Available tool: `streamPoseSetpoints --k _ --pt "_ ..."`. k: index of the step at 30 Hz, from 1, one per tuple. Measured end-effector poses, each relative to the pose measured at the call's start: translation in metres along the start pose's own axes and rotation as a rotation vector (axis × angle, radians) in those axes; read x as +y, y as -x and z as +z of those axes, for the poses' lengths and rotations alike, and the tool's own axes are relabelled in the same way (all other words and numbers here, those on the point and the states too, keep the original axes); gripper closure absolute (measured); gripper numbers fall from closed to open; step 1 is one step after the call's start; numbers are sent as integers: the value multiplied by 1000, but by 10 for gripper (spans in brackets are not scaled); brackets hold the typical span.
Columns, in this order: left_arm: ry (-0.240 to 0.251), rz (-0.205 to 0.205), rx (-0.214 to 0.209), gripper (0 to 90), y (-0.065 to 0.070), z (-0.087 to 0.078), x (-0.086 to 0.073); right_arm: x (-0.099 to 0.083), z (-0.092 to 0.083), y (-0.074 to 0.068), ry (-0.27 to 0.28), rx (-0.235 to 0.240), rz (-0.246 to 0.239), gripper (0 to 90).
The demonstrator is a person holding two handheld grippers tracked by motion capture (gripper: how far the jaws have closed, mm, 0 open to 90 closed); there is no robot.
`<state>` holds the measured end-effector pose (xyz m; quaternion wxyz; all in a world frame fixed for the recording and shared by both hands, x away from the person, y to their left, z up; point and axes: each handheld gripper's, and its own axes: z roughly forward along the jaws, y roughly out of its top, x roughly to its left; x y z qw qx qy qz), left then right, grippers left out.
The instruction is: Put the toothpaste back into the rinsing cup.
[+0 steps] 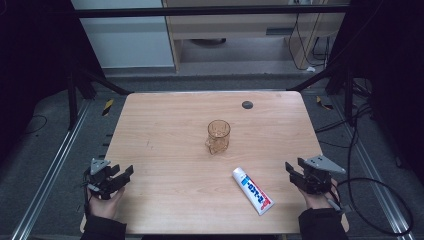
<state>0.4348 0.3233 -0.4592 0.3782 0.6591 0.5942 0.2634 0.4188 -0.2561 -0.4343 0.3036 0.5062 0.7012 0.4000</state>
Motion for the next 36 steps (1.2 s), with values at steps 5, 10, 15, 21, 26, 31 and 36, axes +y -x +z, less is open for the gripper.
streamPoseSetpoints --k 5,10,15,21,26,31,36 --pt "1 7 7 461 2 0 0 9 -6 -9 8 40 -14 555" --pt "-3 23 7 483 4 0 0 19 -12 -22 10 87 -38 594" --pt "-10 31 -5 509 6 1 0 26 -13 -33 -2 137 -56 631" --pt "-14 49 -21 548 10 0 0 34 -10 -45 -19 190 -75 682" --pt "-21 54 -27 583 11 1 0 37 -5 -59 -44 241 -99 739" --pt "-23 58 -26 586 11 1 0 35 0 -70 -77 271 -134 804" --pt "-25 64 -24 585 12 2 -1 32 6 -79 -106 310 -144 874"
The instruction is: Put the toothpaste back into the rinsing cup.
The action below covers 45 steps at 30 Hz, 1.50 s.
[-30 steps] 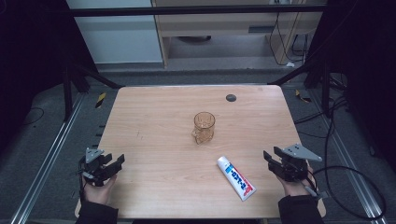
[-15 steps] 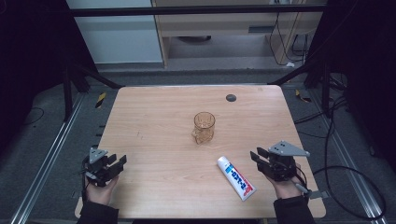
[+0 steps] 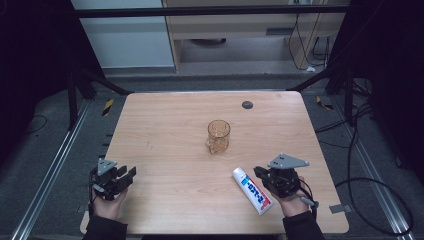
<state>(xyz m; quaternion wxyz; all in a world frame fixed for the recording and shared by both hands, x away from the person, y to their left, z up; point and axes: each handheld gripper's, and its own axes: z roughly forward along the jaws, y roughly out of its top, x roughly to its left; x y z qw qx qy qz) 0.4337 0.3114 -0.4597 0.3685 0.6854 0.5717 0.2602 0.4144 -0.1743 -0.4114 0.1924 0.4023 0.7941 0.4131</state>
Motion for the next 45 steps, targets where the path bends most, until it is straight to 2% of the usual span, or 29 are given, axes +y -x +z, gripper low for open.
streamPoseSetpoints --k 5,11,16,21,30,42,45 --pt "-3 9 8 587 1 0 0 -1 9 -6 -20 25 -14 898" --pt "-5 23 15 580 1 0 0 -5 27 -14 -56 59 -16 900" --pt "-1 22 18 566 1 0 0 -7 46 -20 -87 82 -38 900" --pt "-1 24 22 560 1 0 0 -10 64 -23 -126 86 -47 900" --pt "-1 26 22 551 0 0 0 -12 81 -23 -181 72 -61 900" --pt "-1 29 19 544 0 1 -1 -11 92 -19 -189 70 -61 900" --pt "-2 30 18 545 0 1 -1 -11 95 -16 -194 64 -45 900"
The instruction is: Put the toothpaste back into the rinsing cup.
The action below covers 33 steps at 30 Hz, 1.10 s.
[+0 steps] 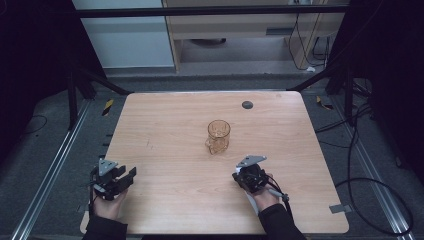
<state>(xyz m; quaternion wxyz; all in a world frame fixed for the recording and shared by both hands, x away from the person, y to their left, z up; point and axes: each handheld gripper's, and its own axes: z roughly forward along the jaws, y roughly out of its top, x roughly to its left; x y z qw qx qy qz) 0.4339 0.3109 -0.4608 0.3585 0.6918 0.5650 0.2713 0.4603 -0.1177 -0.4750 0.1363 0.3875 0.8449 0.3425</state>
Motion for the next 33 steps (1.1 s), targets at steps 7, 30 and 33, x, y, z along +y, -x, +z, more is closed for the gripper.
streamPoseSetpoints --k 7,30,33 --pt "1 3 -1 544 0 0 0 0 2 10 1 -24 16 900" --pt "1 6 -5 541 1 0 0 -4 -4 41 16 -100 98 900" --pt "1 7 -6 540 1 0 0 -5 -5 45 8 -123 95 900"
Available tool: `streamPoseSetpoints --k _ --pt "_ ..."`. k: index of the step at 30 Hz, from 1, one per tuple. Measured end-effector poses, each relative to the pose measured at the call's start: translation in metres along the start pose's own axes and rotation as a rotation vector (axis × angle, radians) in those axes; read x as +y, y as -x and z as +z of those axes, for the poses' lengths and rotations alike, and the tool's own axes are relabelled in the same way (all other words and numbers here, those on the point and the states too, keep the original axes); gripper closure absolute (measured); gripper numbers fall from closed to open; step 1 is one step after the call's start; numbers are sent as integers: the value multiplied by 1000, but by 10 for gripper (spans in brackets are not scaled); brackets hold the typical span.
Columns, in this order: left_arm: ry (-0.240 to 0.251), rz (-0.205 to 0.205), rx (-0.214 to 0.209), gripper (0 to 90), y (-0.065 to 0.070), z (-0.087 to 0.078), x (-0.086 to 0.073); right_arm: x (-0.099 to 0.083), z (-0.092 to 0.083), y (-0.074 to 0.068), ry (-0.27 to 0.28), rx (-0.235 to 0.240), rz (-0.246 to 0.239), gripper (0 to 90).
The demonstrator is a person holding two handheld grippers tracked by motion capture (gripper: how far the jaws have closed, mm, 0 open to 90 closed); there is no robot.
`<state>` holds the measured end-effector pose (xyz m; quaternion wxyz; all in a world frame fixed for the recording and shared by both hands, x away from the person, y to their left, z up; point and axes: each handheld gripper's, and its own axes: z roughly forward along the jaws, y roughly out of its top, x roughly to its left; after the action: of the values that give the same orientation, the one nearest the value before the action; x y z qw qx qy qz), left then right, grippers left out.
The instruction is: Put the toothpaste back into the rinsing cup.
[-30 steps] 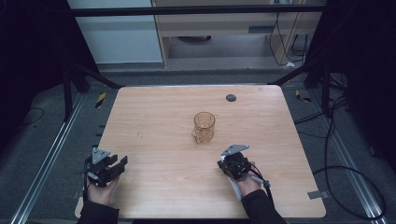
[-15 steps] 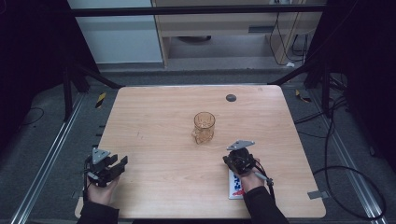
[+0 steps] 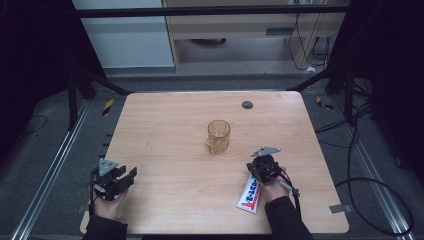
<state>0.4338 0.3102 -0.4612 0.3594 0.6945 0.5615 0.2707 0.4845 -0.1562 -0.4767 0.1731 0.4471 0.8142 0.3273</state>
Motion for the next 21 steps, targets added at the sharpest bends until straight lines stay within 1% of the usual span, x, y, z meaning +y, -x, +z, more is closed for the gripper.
streamPoseSetpoints --k 12,17,21 --pt "0 2 -2 539 0 0 0 -7 -8 13 -23 -35 17 900" --pt "0 2 -3 538 0 0 0 -10 -11 15 -29 -47 13 900" --pt "-1 4 -3 535 0 0 0 -13 -15 17 -39 -50 19 900"
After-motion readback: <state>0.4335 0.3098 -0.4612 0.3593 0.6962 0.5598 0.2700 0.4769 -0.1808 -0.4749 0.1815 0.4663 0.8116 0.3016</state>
